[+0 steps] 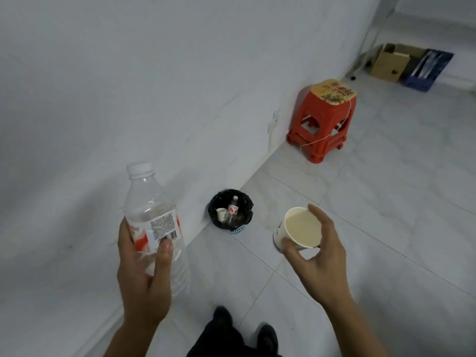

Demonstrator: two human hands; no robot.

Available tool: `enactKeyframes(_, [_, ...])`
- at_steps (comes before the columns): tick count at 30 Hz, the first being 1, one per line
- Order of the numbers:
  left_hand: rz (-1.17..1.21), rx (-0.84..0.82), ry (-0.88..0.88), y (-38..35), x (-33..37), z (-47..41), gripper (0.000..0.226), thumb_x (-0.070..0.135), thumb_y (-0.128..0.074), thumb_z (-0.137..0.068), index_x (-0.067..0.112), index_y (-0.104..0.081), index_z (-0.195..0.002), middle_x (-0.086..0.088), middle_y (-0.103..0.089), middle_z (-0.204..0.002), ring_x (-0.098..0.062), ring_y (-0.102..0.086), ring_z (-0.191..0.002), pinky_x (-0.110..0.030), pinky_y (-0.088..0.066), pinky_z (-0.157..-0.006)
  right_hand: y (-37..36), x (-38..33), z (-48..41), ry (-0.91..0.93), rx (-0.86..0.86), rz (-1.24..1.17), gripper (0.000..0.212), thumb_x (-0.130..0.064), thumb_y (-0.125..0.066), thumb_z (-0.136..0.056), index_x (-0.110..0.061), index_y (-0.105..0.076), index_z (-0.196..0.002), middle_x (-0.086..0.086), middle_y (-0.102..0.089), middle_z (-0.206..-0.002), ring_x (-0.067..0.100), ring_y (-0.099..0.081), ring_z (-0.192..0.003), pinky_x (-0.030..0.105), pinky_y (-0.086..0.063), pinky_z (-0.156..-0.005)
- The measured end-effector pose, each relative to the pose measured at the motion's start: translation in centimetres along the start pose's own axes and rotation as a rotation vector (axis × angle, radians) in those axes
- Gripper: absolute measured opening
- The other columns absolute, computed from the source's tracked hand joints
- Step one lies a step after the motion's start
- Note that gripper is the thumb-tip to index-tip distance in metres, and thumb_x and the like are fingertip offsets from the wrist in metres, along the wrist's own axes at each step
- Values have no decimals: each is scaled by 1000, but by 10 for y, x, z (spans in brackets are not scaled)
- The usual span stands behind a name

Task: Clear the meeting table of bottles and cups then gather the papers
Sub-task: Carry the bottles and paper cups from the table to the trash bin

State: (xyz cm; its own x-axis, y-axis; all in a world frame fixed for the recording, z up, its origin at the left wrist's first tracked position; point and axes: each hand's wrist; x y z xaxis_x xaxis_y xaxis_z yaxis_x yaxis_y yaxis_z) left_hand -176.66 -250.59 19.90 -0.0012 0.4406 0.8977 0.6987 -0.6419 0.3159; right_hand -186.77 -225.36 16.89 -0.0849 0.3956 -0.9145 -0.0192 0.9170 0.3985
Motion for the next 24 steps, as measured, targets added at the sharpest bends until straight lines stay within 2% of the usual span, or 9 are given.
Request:
enactKeyframes(2, [-52,-6,42,-10,-20,-26,61,36,-54,-89,18,-38,-145,-2,-64,-123,-1,-64,-102,-31,-55,-81,-18,4,-35,-19,-17,5,82,-58,-68,-64,-36,-43,-139,-33,-48,-125,-14,-48,-111,11,-40,-81])
enactKeyframes(6, [-97,-11,101,-37,-63,-91,61,33,-54,-87,17,-39,-144,-3,-65,-121,-2,-64,-98,-22,-51,-76,-61,17,-100,-84,-7,28,79,-53,-72,-66,-39,-43,-138,-35,-47,-124,-14,-48,-110,13,-40,-80])
enactKeyframes(7, [-95,-8,107,-44,-72,-111,61,32,-54,-87,17,-39,-144,2,-65,-120,0,-63,-97,-21,-51,-75,-71,17,-117,-99,-7,37,79,-54,-72,-66,-40,-43,-138,-35,-47,-124,-13,-48,-110,14,-40,-80])
enactKeyframes(11, [-69,-39,130,-76,-99,-200,62,31,-55,-88,21,-36,-147,39,-59,-112,12,-63,-93,-18,-52,-73,-113,5,-194,-100,-32,83,79,-49,-74,-67,-37,-44,-139,-36,-46,-124,-16,-46,-112,16,-42,-82])
enactKeyframes(15, [-65,-130,168,-119,-128,-279,59,37,-55,-88,24,-38,-143,41,-56,-115,14,-60,-98,-10,-50,-74,-154,-4,-275,-110,-44,94,80,-57,-70,-66,-37,-44,-139,-30,-51,-125,-16,-48,-112,8,-40,-80])
enactKeyframes(17, [-61,-192,209,-145,-147,-304,61,33,-56,-88,21,-37,-145,47,-53,-115,19,-57,-100,-2,-46,-74,-174,4,-305,-158,-51,81,77,-51,-73,-69,-35,-45,-139,-28,-53,-124,-14,-51,-110,4,-40,-80])
enactKeyframes(19, [-59,-241,284,-171,-171,-318,64,31,-56,-89,18,-34,-148,51,-49,-115,22,-54,-102,2,-42,-75,-195,24,-325,-223,-62,68,75,-45,-75,-71,-35,-45,-139,-26,-54,-123,-10,-53,-109,7,-41,-82])
enactKeyframes(21, [-64,-268,368,-198,-206,-322,67,32,-57,-89,18,-31,-149,49,-48,-119,22,-53,-106,1,-43,-78,-218,57,-340,-304,-78,73,75,-46,-75,-72,-36,-44,-139,-22,-56,-124,-3,-55,-109,15,-45,-85])
enactKeyframes(24, [-69,-218,503,-244,-276,-317,73,34,-62,-86,20,-29,-151,20,-51,-135,8,-54,-118,-11,-49,-88,-258,124,-356,-403,-145,115,77,-49,-73,-71,-35,-42,-141,-14,-55,-130,5,-56,-111,18,-46,-86])
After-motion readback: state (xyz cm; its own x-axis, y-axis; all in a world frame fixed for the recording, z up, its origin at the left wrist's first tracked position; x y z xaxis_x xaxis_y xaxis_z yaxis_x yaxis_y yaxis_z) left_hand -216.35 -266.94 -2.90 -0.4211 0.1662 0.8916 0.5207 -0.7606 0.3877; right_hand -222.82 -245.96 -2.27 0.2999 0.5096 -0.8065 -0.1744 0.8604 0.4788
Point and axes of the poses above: each hand's wrist, its own z-axis away from the middle knuckle, its own y-axis out of the back of the hand, x = y × z
